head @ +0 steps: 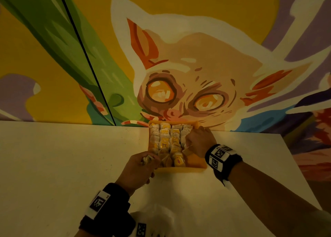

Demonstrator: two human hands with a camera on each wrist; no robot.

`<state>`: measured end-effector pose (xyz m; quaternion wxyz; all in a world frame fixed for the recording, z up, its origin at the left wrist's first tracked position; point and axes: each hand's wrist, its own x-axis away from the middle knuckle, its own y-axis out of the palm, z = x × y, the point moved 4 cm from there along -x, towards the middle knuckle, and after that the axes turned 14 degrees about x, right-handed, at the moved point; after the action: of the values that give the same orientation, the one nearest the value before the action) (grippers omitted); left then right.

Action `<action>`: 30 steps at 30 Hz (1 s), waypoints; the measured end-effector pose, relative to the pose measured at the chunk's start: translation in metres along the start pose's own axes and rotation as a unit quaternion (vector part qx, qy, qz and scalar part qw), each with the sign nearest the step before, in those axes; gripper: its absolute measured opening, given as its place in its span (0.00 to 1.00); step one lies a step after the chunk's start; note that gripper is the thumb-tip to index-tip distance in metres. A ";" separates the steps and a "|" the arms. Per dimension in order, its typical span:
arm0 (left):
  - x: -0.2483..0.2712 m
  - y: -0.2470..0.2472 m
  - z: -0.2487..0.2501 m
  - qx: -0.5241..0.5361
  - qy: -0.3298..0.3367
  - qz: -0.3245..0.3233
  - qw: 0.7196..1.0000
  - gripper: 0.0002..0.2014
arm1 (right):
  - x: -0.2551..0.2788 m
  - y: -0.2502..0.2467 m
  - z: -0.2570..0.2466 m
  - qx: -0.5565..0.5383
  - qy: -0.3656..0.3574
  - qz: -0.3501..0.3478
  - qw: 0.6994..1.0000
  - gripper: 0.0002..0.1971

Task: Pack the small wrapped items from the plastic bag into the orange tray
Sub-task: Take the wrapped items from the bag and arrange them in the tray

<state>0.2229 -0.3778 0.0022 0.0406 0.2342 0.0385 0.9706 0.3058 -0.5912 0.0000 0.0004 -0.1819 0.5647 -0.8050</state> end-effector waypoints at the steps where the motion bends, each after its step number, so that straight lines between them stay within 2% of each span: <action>1: 0.000 0.000 0.000 -0.001 -0.001 0.000 1.000 0.06 | -0.004 0.000 0.000 0.002 0.005 0.004 1.000 0.05; 9: 0.005 -0.004 0.008 0.000 -0.004 -0.004 1.000 0.07 | -0.025 0.003 0.004 0.032 0.057 0.023 0.998 0.11; 14: 0.010 -0.004 0.005 0.116 -0.063 -0.020 0.991 0.11 | -0.021 0.003 0.005 -0.025 0.084 0.037 0.995 0.10; 18: 0.012 -0.004 -0.002 0.242 -0.109 -0.008 0.964 0.14 | -0.004 -0.010 -0.001 -0.129 0.074 0.061 0.987 0.05; 20: 0.012 -0.002 -0.002 0.274 -0.121 0.000 0.954 0.12 | 0.010 -0.023 -0.014 -0.259 0.041 0.069 0.962 0.03; 23: 0.015 0.003 -0.002 0.310 -0.135 0.001 0.941 0.09 | 0.045 -0.047 -0.047 -0.424 -0.064 0.056 0.902 0.03; 24: 0.016 0.004 -0.002 0.318 -0.137 0.000 0.938 0.08 | 0.057 -0.053 -0.058 -0.449 -0.094 0.057 0.887 0.02; 27: 0.020 0.006 -0.002 0.298 -0.137 0.018 0.945 0.16 | 0.084 -0.061 -0.081 -0.499 -0.127 0.074 0.854 0.04; 29: 0.024 0.010 0.001 0.289 -0.135 0.017 0.948 0.25 | 0.091 -0.058 -0.093 -0.511 -0.129 0.074 0.847 0.08; 30: 0.024 0.012 0.002 0.293 -0.131 0.018 0.947 0.25 | 0.093 -0.056 -0.097 -0.507 -0.128 0.073 0.849 0.11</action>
<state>0.2019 -0.3873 0.0163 -0.0421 0.3612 0.3115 0.8779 0.2016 -0.5016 0.0492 0.0391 -0.2163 0.9009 -0.3743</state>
